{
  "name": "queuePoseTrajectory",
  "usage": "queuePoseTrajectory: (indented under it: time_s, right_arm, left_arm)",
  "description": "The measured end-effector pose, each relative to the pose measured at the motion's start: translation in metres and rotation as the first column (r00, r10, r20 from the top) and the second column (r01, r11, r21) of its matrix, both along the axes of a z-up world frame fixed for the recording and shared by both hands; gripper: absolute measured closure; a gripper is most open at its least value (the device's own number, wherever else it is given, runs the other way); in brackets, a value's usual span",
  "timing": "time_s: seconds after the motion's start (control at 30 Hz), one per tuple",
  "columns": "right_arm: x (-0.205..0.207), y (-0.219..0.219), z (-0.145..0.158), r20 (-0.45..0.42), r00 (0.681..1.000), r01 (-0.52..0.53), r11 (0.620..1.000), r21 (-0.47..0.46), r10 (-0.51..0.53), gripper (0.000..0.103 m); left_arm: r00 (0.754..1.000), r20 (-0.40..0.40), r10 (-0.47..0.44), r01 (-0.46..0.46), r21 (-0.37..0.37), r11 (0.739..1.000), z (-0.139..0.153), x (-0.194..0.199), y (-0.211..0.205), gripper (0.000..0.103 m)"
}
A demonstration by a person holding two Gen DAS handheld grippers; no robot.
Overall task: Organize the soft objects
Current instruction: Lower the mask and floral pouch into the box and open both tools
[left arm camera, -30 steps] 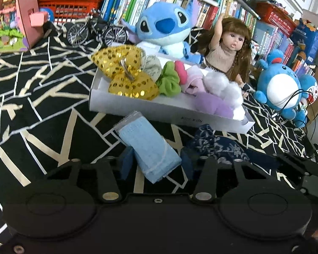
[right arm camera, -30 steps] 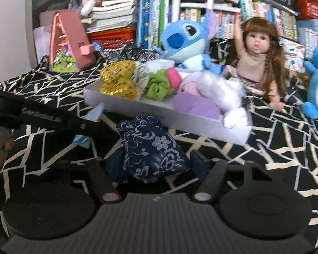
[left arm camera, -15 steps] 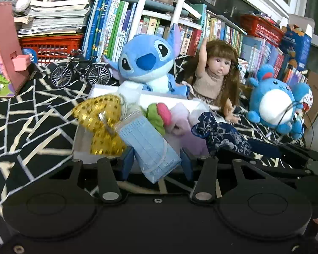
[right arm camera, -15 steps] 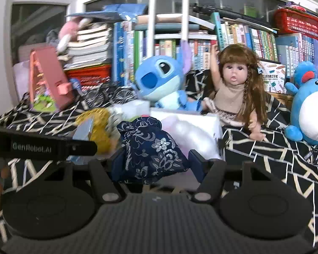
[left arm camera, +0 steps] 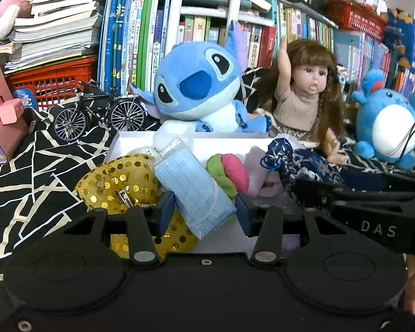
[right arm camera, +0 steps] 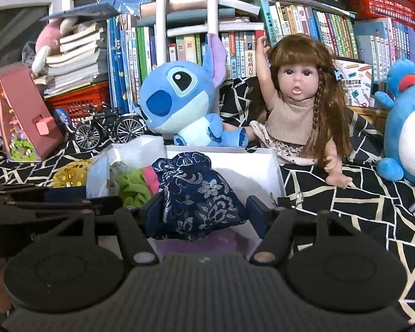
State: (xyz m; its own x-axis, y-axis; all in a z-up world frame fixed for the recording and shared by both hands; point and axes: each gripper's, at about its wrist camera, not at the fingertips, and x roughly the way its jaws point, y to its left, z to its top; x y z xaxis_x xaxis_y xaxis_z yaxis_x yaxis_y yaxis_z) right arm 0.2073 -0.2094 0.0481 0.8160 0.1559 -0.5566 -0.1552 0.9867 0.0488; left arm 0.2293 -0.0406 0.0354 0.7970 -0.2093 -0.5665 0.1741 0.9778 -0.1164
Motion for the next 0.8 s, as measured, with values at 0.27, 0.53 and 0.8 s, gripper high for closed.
queuePoseTrajectory:
  time_s: [0.27, 0.53, 0.8]
  right_arm:
    - [0.015, 0.0, -0.011, -0.053, 0.998, 0.027, 0.999, 0.038, -0.025, 0.032]
    - [0.013, -0.005, -0.008, -0.06, 0.998, 0.037, 0.996, 0.083, -0.032, 0.024]
    - [0.004, -0.016, 0.0, -0.051, 0.998, 0.044, 0.989, 0.139, -0.037, 0.019]
  left_arm:
    - [1.0, -0.018, 0.023, -0.024, -0.006, 1.0, -0.009, 0.01, 0.001, 0.056]
    - [0.999, -0.023, 0.033, -0.034, -0.028, 0.999, -0.007, 0.008, 0.004, 0.046]
    - [0.998, -0.014, 0.057, -0.058, -0.051, 0.997, 0.005, -0.002, 0.014, 0.02]
